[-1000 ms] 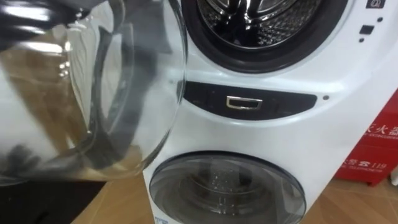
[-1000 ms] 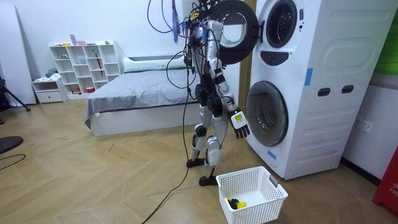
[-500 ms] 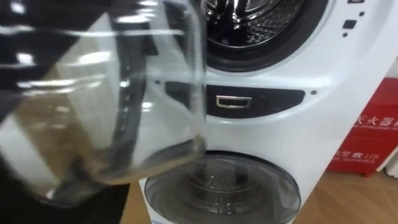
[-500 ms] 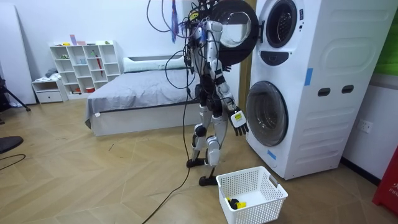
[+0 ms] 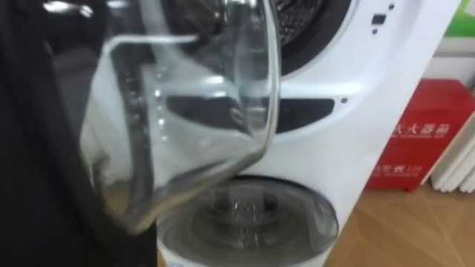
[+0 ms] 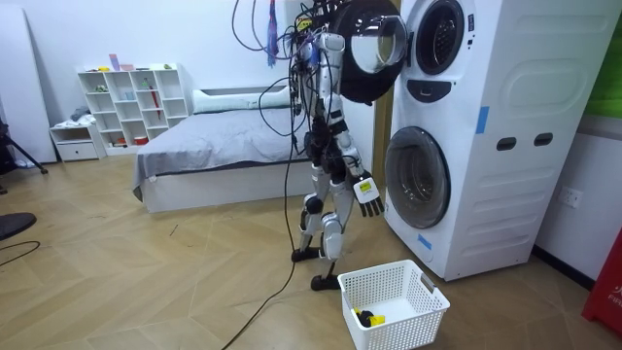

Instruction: Pick clothes from washing machine

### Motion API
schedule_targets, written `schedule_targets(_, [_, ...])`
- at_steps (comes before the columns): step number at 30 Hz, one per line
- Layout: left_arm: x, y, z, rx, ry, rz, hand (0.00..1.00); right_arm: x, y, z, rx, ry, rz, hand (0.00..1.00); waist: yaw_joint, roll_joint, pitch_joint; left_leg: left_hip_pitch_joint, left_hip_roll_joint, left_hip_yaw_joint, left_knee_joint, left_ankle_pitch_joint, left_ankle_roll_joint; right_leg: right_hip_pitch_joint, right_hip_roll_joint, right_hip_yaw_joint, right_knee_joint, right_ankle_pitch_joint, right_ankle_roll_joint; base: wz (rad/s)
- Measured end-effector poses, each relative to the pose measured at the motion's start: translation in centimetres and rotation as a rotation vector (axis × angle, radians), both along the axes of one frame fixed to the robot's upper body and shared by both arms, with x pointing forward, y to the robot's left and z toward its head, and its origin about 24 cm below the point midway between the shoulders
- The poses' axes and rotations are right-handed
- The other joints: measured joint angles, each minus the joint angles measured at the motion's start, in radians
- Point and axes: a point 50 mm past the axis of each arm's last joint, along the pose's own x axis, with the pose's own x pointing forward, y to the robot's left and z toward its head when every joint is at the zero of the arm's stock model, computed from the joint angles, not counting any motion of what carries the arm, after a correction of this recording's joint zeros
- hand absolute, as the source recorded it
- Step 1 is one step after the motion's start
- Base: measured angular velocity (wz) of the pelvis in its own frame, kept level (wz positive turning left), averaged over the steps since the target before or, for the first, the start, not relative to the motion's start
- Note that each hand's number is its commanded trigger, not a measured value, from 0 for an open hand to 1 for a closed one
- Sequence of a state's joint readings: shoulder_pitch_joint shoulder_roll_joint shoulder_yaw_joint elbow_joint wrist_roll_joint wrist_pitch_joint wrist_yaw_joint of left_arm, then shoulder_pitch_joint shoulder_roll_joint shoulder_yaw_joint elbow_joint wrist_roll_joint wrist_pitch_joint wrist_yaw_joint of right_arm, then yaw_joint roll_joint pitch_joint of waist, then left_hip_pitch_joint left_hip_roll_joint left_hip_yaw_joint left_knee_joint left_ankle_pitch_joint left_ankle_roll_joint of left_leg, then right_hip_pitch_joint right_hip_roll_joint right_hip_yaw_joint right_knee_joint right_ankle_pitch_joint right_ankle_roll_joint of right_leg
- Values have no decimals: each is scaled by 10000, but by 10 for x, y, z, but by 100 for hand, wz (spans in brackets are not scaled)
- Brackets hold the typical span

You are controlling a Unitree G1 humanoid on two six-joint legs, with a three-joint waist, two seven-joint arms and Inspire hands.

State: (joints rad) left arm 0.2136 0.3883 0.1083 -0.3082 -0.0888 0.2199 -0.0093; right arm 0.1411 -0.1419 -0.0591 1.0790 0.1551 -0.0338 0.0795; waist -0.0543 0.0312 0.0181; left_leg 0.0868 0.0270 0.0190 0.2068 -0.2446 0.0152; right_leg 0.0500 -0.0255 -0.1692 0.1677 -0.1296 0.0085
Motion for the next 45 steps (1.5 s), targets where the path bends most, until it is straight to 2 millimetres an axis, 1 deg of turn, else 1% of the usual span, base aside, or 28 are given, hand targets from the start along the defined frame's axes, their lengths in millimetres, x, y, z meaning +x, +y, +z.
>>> schedule_targets(2, [0,-1,-1,163,8,69,0,5,5,-2,200,47,81,0,-210,47,-17,-41,-12,-69,5,32,-9,-4,-6,4,-19,5,1,10])
schedule_targets(5, [4,-3,2,722,-51,-105,0,9,6,-2,206,-48,125,0,-546,91,-7,-86,-37,-141,-5,85,-1,-5,-36,-31,-45,44,5,8])
schedule_targets(8, [16,-15,10,1367,-250,-863,0,6,5,-2,175,-31,93,0,-685,118,4,-147,-44,-125,-9,97,16,-28,-33,-19,-160,134,18,-1])
schedule_targets(10, [19,-17,11,1084,-252,-833,0,7,4,-1,189,-76,101,0,-783,151,3,-206,-49,-45,-8,104,28,-96,-38,54,-149,146,36,-7])
schedule_targets(12, [22,-20,14,514,-419,-878,0,7,4,-1,281,-104,114,0,-783,163,3,-241,-59,-18,-1,112,43,-167,-48,81,-149,154,48,-3])
schedule_targets(16, [27,-17,22,-331,-727,-830,0,8,3,-1,399,-151,118,0,-779,218,-1,-313,-58,89,36,113,45,-299,-30,303,-136,155,53,-6])
schedule_targets(22, [34,-23,24,-554,-682,-690,0,7,2,-1,486,-125,9,0,-789,276,0,-389,-44,109,140,116,42,-319,-32,300,-145,155,50,0])
schedule_targets(27, [40,-32,25,-402,-569,-691,0,11,4,-1,523,-70,215,0,-793,266,-5,-403,-53,104,160,115,43,-321,-40,311,-144,178,55,0])
schedule_targets(30, [43,-38,25,-806,-553,-570,0,14,5,-2,589,122,246,0,-795,262,-8,-414,-67,113,146,121,54,-423,-56,327,-125,191,67,0])
schedule_targets(34, [43,-39,24,-983,-602,-354,0,14,6,-2,608,275,325,0,-796,259,-9,-432,-67,187,129,125,61,-481,-49,425,-112,215,71,-5])
schedule_targets(40, [43,-44,23,-1381,-724,-131,0,15,6,-2,612,264,405,0,-809,241,-20,-436,-76,216,81,139,83,-485,-54,446,-128,249,83,0])
schedule_targets(42, [43,-47,22,-1579,-761,-26,0,17,6,-2,571,280,578,0,-815,219,-33,-430,-81,222,82,151,95,-446,-64,453,-92,255,84,0])
schedule_targets(45, [43,-51,20,-1972,-828,216,0,16,7,-2,583,308,636,0,-809,129,-17,-357,-84,362,70,180,123,-480,-80,627,28,252,89,-9])
